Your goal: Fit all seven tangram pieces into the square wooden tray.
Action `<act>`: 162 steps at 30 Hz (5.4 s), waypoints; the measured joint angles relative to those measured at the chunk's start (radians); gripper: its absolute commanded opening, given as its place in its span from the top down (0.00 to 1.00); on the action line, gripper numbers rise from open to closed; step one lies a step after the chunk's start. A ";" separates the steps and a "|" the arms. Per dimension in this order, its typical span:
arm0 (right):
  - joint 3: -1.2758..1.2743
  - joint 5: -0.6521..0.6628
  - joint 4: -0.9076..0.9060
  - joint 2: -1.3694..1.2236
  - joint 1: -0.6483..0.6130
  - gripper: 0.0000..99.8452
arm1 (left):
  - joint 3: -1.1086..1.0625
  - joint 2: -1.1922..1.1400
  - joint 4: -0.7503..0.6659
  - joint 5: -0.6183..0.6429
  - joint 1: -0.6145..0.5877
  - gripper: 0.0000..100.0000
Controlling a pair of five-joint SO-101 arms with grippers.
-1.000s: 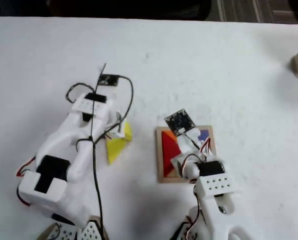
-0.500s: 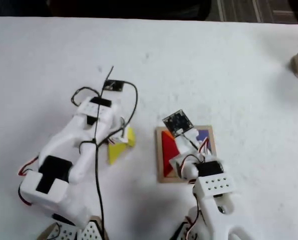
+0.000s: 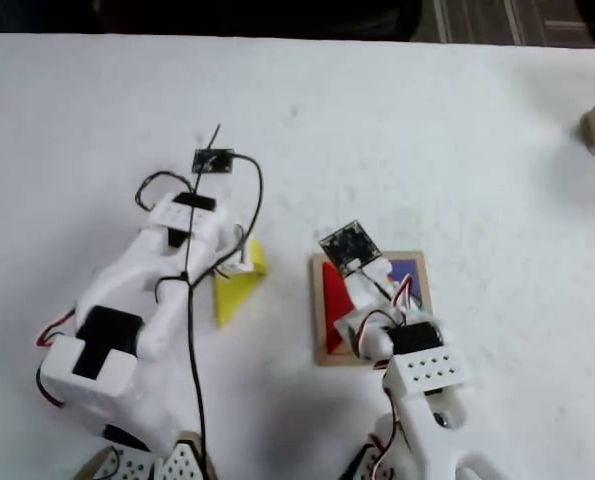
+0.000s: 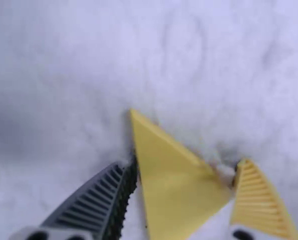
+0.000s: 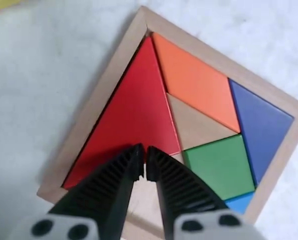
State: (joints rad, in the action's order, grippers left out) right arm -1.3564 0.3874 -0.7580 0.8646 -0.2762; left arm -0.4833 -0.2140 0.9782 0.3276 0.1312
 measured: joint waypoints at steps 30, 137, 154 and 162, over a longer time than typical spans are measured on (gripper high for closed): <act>0.000 0.000 -0.012 0.000 -0.002 0.98 | 0.006 0.000 0.066 -0.101 0.041 0.74; 0.000 0.000 -0.029 0.000 0.000 0.98 | 0.084 0.104 0.153 -0.112 0.166 0.98; 0.000 0.000 -0.029 0.000 0.000 0.98 | 0.069 0.104 0.178 -0.115 0.215 0.97; 0.000 0.000 -0.029 0.000 0.000 0.98 | -0.005 0.098 0.187 -0.184 0.215 0.81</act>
State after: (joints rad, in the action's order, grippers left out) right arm -1.3564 0.3874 -0.7871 0.8646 -0.2762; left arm -0.4879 -0.1158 1.1653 0.1435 0.3460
